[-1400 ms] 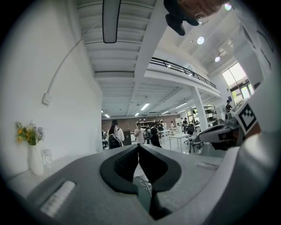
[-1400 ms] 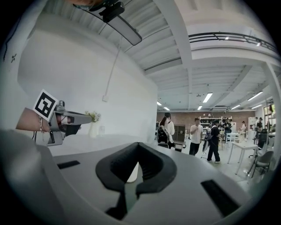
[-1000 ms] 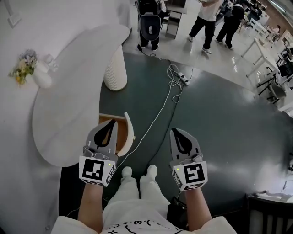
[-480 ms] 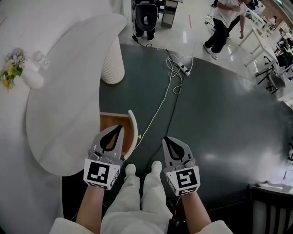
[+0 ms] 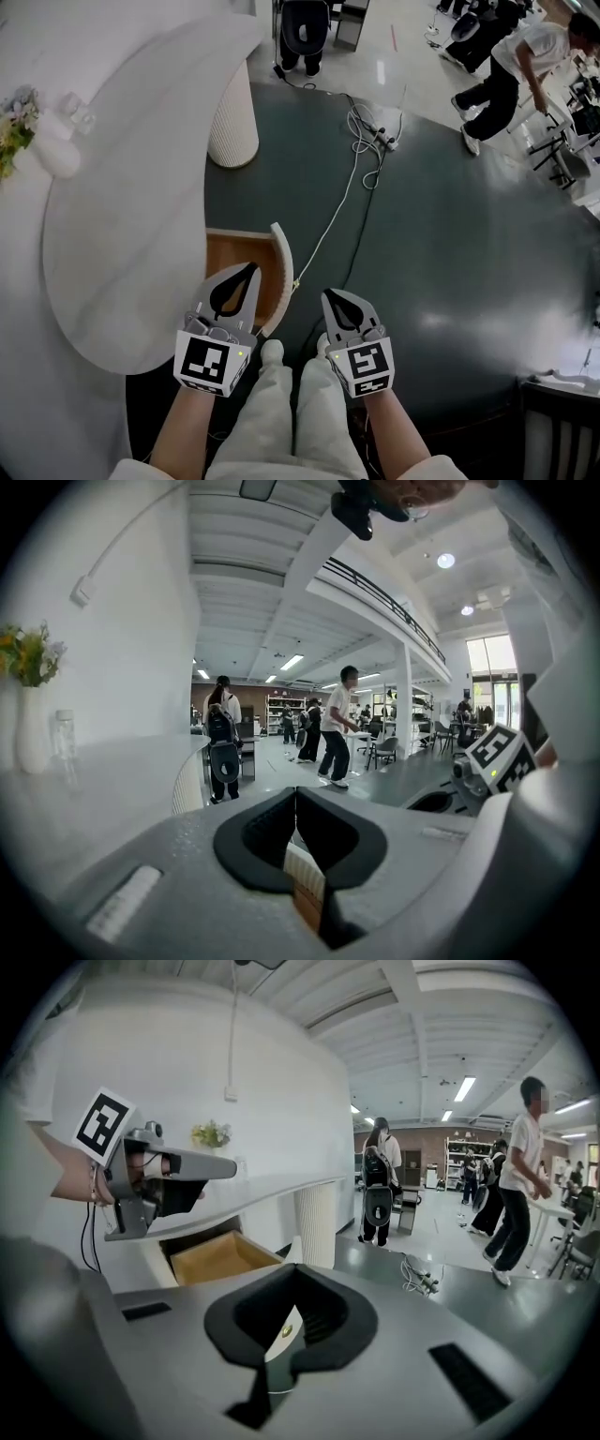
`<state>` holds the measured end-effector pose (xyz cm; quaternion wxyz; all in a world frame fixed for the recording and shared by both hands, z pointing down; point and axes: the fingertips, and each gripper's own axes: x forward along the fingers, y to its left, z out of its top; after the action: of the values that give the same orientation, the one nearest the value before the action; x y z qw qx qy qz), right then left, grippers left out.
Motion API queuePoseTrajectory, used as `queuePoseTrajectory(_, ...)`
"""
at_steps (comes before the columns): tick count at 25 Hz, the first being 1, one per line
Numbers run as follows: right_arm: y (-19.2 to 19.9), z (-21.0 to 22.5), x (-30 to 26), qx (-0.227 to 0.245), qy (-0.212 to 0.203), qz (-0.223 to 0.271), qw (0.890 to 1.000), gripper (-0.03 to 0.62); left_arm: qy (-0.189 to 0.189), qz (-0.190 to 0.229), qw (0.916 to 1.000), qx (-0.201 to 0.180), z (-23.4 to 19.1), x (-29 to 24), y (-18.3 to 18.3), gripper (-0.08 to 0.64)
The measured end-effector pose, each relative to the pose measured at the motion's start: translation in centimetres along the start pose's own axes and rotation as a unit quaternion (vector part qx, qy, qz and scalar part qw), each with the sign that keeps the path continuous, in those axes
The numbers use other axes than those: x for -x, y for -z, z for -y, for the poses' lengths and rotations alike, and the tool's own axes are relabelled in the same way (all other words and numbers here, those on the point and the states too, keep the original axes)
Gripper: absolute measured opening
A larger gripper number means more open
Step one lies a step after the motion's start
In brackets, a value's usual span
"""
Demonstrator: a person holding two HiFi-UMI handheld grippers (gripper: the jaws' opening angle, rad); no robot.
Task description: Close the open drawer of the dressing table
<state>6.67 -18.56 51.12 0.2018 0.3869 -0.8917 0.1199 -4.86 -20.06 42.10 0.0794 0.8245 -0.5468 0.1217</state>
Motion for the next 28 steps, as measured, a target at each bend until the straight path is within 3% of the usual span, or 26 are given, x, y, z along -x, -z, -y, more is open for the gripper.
queuePoseTrajectory(3, 1.3, -0.4, -1.5, -0.001, -0.013, -0.005, 1.000, 0.000, 0.001, 0.004, 1.0000, 0.000, -0.3, -0.3, 0.8, 0.017)
queuePoseTrajectory(7, 3.1, -0.5, -3.1, -0.048, -0.054, 0.000, 0.997, 0.000, -0.006, 0.004, 1.0000, -0.001, -0.3, -0.8, 1.9, 0.017)
queuePoseTrajectory(14, 6.7, -1.8, -7.1, -0.014, -0.119, -0.039, 0.992, 0.000, -0.023, 0.010, 0.9997, 0.007, -1.3, -2.1, 2.7, 0.017)
queuePoseTrajectory(20, 9.3, -2.1, -10.3, -0.072, -0.171, -0.070, 0.980, 0.000, -0.032, 0.007, 0.9994, 0.008, -1.6, -1.8, 3.3, 0.017)
queuePoseTrajectory(28, 11.2, -2.6, -12.0, -0.029, -0.220, -0.093, 0.971, 0.000, -0.047, 0.001, 0.9987, 0.018, -2.4, -1.3, 4.0, 0.017)
